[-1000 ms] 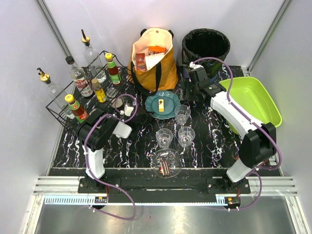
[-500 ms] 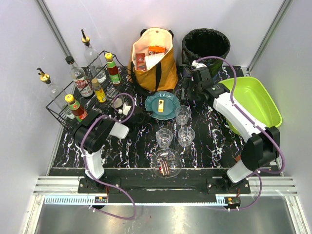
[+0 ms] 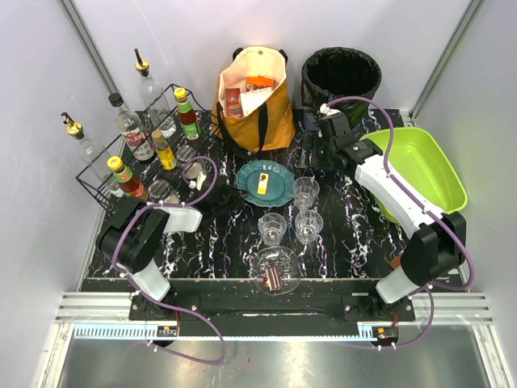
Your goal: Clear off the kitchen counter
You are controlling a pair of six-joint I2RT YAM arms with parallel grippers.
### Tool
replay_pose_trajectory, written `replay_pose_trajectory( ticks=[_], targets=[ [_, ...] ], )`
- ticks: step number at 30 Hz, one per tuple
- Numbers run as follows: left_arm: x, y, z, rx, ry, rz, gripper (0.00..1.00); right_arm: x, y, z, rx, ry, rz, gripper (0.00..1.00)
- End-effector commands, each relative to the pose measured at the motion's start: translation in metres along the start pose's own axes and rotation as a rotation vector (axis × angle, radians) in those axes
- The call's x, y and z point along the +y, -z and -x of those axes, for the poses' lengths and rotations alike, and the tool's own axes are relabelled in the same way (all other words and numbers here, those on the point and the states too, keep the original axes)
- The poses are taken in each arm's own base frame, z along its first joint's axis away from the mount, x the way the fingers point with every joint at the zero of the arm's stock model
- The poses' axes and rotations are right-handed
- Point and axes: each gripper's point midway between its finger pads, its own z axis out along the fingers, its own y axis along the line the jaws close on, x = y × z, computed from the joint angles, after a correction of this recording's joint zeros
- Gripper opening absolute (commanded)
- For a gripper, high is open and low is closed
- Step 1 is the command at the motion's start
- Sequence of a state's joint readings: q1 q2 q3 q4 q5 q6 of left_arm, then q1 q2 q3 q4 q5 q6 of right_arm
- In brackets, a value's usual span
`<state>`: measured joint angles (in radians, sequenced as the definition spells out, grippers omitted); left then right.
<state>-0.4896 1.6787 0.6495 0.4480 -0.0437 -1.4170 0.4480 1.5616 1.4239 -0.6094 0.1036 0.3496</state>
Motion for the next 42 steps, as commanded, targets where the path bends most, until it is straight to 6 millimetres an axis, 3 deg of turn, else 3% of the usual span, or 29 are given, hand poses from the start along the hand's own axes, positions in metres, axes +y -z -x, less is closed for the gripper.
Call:
replay_pose_trajectory(
  ticks=[1, 11, 17, 24, 31, 36, 42],
  targets=[
    [-0.107, 0.041, 0.022, -0.014, 0.037, -0.348, 0.00, 0.009, 0.017, 0.005, 0.004, -0.036, 0.053, 0.75],
    [-0.159, 0.083, 0.045, -0.038, 0.042, -0.484, 0.00, 0.014, 0.020, -0.001, 0.029, -0.058, 0.090, 0.78],
    [-0.184, 0.112, 0.047, -0.032, 0.018, -0.515, 0.00, 0.017, 0.024, 0.007, 0.009, -0.084, 0.097, 0.89],
    [-0.214, 0.147, 0.044, 0.026, 0.054, -0.569, 0.00, 0.044, 0.028, 0.021, 0.022, -0.169, 0.256, 0.91],
    [-0.233, 0.170, 0.039, 0.063, 0.039, -0.609, 0.00, 0.075, 0.035, 0.027, 0.056, -0.286, 0.467, 0.89],
    [-0.242, 0.180, 0.038, 0.075, 0.037, -0.639, 0.00, 0.097, 0.043, 0.022, 0.088, -0.361, 0.609, 0.78],
    [-0.254, 0.192, 0.036, 0.092, 0.016, -0.677, 0.00, 0.107, 0.047, 0.023, 0.102, -0.440, 0.687, 0.38]
  ],
)
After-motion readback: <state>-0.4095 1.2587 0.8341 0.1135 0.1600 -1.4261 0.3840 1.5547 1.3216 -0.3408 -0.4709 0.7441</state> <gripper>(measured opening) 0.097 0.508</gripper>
